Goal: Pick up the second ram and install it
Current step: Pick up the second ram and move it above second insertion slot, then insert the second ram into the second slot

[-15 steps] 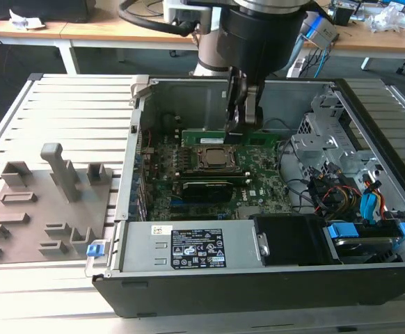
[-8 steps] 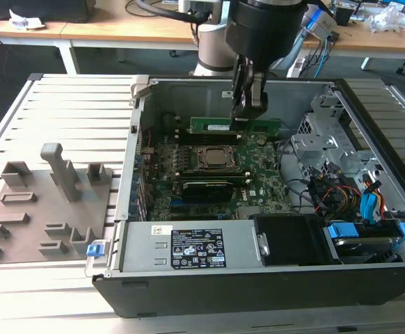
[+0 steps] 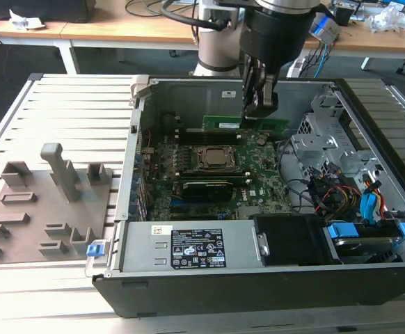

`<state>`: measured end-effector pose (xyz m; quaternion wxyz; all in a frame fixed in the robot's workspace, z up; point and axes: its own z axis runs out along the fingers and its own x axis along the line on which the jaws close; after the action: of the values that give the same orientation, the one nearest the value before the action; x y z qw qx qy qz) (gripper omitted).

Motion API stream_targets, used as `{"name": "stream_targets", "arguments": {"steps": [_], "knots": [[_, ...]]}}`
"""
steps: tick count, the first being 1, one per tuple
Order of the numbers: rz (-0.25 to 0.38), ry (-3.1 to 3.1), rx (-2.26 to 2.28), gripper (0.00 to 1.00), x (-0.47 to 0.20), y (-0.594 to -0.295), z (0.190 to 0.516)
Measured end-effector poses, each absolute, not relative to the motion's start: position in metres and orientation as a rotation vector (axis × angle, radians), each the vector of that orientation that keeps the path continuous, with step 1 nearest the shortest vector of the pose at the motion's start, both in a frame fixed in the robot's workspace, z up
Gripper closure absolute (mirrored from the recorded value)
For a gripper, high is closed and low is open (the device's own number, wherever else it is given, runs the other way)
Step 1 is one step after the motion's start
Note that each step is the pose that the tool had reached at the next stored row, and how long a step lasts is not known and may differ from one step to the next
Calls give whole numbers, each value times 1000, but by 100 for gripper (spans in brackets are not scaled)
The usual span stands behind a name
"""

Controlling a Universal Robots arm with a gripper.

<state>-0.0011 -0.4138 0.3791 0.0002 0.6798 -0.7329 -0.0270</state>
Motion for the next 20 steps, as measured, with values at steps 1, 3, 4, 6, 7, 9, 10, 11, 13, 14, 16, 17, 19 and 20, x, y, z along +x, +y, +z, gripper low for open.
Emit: {"name": "stream_targets", "arguments": {"steps": [1, 3, 4, 6, 7, 9, 10, 11, 13, 14, 16, 17, 19, 20], "knots": [[-85, -2302, 2135, 86, 0, -413, 378], [-86, -2302, 2136, 86, 2, -412, 377], [-86, -2302, 2135, 86, 2, -412, 377], [-86, -2302, 2135, 86, 2, -412, 377], [-86, -2302, 2135, 86, 2, -412, 377], [-86, -2302, 2135, 86, 2, -412, 377], [-86, -2302, 2135, 86, 2, -412, 377], [-86, -2302, 2135, 86, 2, -412, 377], [-86, -2302, 2135, 86, 2, -412, 377], [-86, -2302, 2135, 86, 2, -412, 377], [-86, -2302, 2136, 86, 2, -412, 375], [-86, -2302, 2135, 86, 2, -412, 373], [-86, -2302, 2135, 86, 2, -412, 371], [-86, -2302, 2135, 86, 2, -412, 370]]}}
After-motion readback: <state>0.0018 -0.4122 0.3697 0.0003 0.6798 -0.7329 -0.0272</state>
